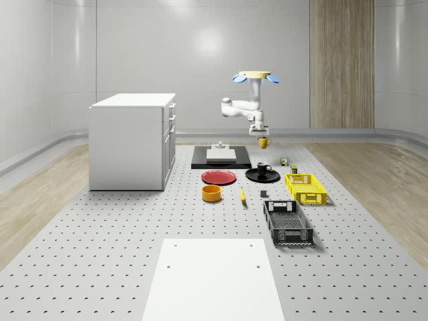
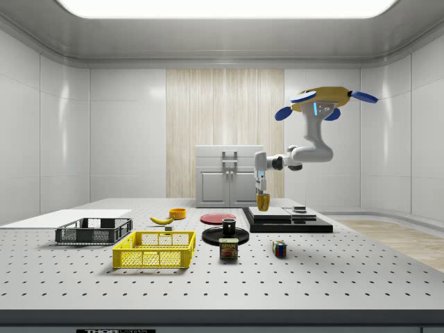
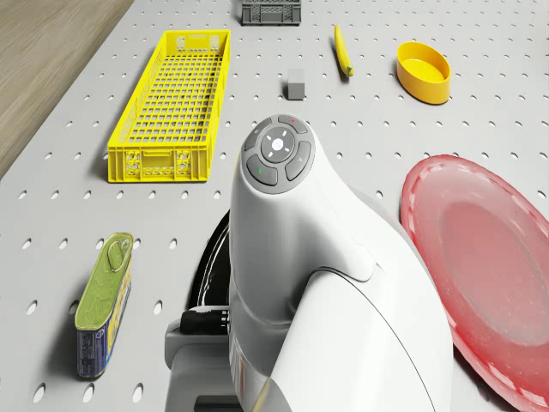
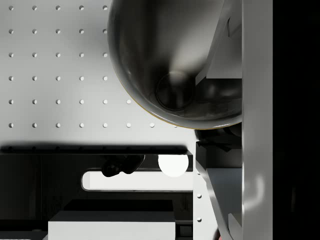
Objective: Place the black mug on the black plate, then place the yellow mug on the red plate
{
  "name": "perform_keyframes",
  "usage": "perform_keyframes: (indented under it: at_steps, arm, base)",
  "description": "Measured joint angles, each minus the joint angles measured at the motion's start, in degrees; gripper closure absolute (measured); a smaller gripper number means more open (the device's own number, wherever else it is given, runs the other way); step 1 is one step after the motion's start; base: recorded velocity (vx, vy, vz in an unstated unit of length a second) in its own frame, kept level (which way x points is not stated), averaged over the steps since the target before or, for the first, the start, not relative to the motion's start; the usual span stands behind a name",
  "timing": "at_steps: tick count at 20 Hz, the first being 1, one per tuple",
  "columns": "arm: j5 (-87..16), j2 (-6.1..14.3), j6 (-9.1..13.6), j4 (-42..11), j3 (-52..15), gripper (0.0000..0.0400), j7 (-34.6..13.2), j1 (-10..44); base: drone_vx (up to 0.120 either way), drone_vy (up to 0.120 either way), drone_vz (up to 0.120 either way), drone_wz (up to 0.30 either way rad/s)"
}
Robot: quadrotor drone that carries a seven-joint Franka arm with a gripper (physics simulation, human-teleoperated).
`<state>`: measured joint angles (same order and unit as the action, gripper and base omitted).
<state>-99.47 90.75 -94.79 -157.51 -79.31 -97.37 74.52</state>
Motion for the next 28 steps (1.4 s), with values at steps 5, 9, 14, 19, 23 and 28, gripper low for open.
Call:
perform_keyframes:
  at_steps: [5, 9, 14, 19, 23, 28]
  arm:
    - [0.04, 0.11, -0.10, 0.00, 0.00, 0.0290, -0.01, 0.02]
    - [0.08, 0.18, -0.17, 0.01, 0.00, 0.0290, -0.02, 0.04]
    - [0.11, 0.27, -0.25, 0.01, -0.01, 0.0290, -0.03, 0.05]
    - [0.14, 0.34, -0.32, 0.01, -0.01, 0.0290, -0.04, 0.07]
    - [0.16, 0.40, -0.36, 0.01, -0.01, 0.0290, -0.05, 0.08]
    - [0.18, 0.45, -0.42, 0.01, -0.01, 0.0290, -0.06, 0.09]
  base:
    - [0.120, -0.120, 0.000, 0.000]
    - [0.120, -0.120, 0.000, 0.000]
    - [0.120, -0.120, 0.000, 0.000]
    - [0.120, -0.120, 0.000, 0.000]
    - [0.120, -0.120, 0.000, 0.000]
    - [0.120, -0.120, 0.000, 0.000]
